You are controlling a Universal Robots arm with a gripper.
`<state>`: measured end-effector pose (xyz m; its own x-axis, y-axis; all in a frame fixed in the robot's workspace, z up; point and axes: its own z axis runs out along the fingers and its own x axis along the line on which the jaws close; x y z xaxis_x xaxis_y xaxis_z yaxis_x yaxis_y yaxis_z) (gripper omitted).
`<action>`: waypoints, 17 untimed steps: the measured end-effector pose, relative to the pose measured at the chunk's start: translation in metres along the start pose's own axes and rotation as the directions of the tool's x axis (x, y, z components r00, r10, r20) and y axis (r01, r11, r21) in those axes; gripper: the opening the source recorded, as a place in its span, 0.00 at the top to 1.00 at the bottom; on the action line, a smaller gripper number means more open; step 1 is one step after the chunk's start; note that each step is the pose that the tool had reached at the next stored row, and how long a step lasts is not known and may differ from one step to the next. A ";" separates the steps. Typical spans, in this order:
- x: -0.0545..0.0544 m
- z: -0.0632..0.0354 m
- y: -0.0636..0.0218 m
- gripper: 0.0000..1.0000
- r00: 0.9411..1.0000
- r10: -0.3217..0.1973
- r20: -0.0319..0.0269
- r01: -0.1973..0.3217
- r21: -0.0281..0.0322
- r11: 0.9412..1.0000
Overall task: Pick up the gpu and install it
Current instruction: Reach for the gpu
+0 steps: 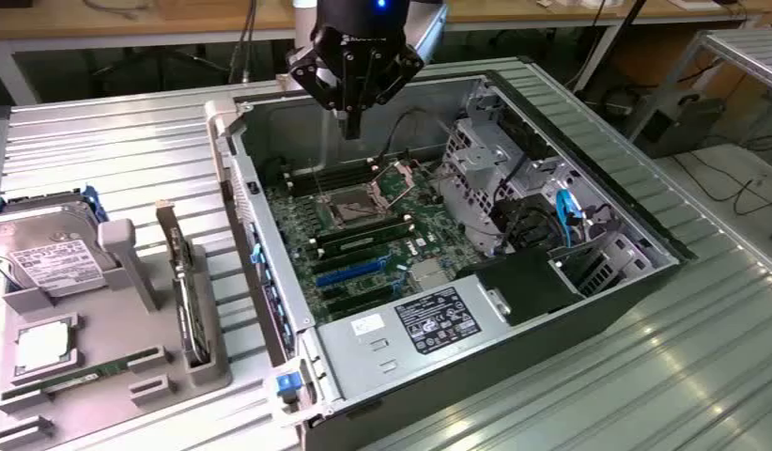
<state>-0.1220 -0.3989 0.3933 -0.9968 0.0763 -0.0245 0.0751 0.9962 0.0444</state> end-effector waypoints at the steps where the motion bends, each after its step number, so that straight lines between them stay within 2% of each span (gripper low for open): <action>1: 0.000 0.0000 0.0000 0.89 1.000 0.000 0.000 0.000 0.000 1.000; 10: 0.001 -0.0001 -0.0003 0.89 1.000 0.000 0.000 0.000 0.000 1.000; 17: 0.020 -0.0008 -0.0090 0.89 1.000 -0.001 0.000 0.001 0.000 1.000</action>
<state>-0.1424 -0.4064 0.3932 -0.9968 0.0756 -0.0245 0.0744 0.9962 0.0444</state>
